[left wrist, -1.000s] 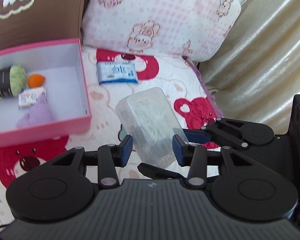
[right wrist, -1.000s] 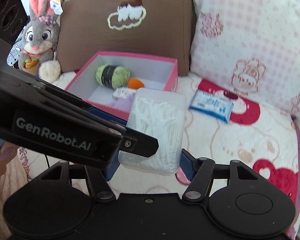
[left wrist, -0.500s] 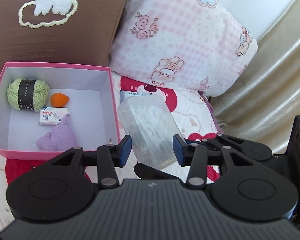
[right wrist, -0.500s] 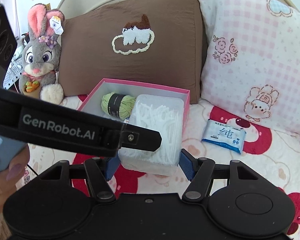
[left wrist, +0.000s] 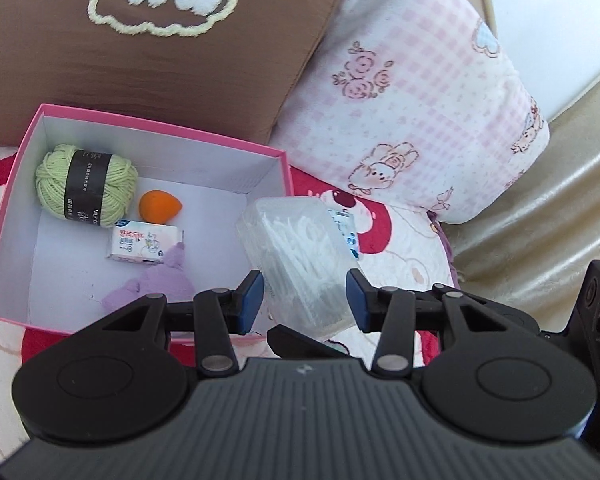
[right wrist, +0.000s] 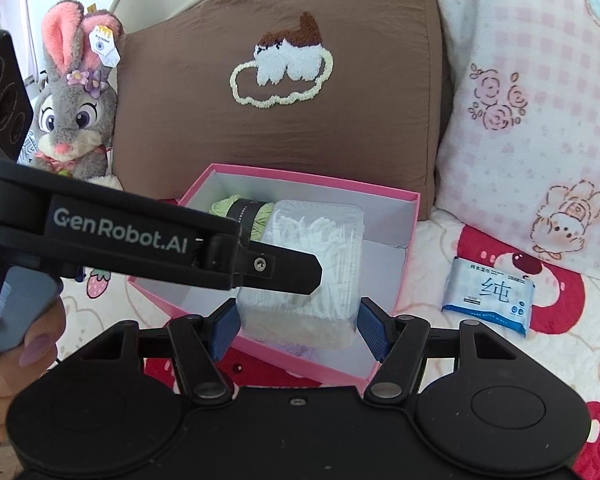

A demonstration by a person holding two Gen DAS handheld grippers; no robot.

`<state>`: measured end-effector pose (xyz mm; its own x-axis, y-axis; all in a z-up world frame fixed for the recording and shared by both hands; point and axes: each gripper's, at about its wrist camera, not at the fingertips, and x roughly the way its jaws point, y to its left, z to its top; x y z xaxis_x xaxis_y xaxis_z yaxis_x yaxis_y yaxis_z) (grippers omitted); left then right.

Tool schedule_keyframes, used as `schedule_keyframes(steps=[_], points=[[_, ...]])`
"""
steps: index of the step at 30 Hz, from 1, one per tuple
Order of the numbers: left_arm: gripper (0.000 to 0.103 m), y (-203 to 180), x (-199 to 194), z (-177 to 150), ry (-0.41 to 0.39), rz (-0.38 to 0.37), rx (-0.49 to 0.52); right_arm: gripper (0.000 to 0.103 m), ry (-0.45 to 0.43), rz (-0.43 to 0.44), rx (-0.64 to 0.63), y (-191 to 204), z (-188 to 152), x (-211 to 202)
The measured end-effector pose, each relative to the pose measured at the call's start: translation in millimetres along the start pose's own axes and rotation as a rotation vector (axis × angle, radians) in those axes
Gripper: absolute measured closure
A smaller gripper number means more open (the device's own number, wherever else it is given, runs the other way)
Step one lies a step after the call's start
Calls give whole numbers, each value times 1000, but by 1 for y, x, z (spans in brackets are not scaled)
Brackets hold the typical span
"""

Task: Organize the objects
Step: 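Lift the clear box with both grippers and carry it into the pink box, then lower the clear box beside the tissue pack and open both grippers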

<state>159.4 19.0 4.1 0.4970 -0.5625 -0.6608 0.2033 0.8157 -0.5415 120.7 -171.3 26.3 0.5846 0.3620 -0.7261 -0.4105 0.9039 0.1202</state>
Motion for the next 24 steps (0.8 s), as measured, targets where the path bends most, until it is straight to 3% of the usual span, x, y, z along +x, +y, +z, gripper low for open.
schedule_keyframes(steps=[15, 24], points=[[60, 67, 62, 11, 48, -23, -82, 35, 63, -64, -12, 3, -1, 82], [60, 91, 103, 17, 47, -47, -133, 35, 84, -170, -47, 2, 1, 123]])
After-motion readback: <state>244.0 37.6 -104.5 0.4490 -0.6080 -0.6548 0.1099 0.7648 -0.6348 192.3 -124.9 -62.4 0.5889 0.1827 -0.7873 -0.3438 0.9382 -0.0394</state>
